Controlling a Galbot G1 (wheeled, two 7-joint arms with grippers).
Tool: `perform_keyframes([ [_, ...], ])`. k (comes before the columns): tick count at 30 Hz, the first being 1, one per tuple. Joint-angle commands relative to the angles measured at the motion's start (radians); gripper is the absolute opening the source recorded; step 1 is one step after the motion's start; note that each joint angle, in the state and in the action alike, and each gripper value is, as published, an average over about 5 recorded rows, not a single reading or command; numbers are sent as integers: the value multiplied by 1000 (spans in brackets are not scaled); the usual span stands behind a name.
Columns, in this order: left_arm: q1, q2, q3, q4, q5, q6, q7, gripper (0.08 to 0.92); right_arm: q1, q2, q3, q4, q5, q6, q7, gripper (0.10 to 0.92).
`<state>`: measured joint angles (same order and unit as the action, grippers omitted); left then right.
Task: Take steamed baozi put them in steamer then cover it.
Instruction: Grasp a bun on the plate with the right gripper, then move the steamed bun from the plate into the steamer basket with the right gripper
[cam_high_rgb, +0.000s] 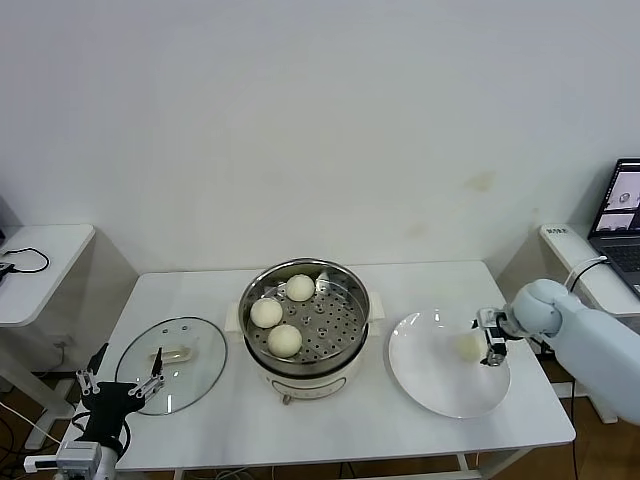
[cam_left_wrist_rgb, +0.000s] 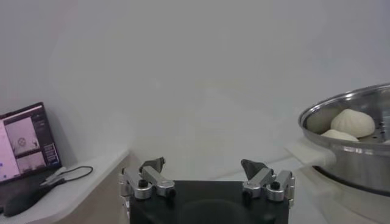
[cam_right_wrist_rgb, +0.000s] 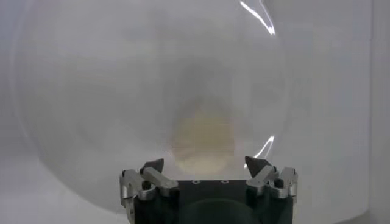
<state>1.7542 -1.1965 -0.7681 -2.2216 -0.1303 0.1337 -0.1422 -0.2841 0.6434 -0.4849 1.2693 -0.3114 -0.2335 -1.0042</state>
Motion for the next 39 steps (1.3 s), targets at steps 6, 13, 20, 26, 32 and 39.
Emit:
perform_keyframes([
  [6,0,-3,2,-3,0,-1,0,823,2,47,3,-46,-19,-3,-6,731],
  [13,4,-6,3,-9,0,-1,0,823,3,45,6,-44,-23,-1,-14,641],
  [20,4,-9,5,-13,1,-1,-1,823,43,14,-13,-19,-1,0,-32,587],
  [26,3,-6,4,-14,1,-1,-1,823,190,-44,-128,50,99,-28,-52,563],
  [32,-3,0,12,-17,2,0,-1,823,425,-81,-285,143,242,-78,-56,568],
  [39,-10,8,20,-11,2,0,-1,823,740,-34,-525,241,429,-148,-30,575],
])
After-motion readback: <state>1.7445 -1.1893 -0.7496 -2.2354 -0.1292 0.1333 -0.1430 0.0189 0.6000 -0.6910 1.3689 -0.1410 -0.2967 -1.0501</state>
